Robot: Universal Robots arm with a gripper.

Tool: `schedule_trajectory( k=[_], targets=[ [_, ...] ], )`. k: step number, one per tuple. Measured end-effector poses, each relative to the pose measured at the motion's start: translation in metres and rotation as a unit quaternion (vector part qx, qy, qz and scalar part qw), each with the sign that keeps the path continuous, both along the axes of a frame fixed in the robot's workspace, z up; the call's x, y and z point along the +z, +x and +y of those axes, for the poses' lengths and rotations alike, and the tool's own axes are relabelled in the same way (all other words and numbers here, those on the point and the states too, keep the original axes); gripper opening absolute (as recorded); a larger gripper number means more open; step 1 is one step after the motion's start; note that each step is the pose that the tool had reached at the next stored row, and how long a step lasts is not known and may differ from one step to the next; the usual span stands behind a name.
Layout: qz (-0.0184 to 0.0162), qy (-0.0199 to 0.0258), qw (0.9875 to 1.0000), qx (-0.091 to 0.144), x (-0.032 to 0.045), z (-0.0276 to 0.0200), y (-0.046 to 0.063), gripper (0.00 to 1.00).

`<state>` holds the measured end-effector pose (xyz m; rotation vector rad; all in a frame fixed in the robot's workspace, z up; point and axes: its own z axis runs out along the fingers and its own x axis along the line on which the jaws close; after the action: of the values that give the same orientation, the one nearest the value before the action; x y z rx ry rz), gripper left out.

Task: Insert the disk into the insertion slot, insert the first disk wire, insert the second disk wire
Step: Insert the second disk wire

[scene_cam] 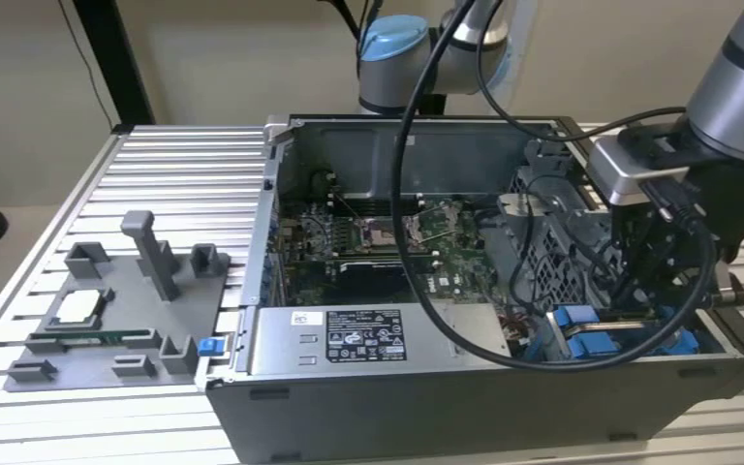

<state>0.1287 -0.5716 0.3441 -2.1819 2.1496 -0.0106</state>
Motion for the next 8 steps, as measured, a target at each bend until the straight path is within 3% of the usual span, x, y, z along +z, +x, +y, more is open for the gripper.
schedule_trajectory(
  k=[8],
  targets=[
    [0.0000,0.0021,1.0000,0.000,-0.0014,0.0000,0.0016,0.00]
  ],
)
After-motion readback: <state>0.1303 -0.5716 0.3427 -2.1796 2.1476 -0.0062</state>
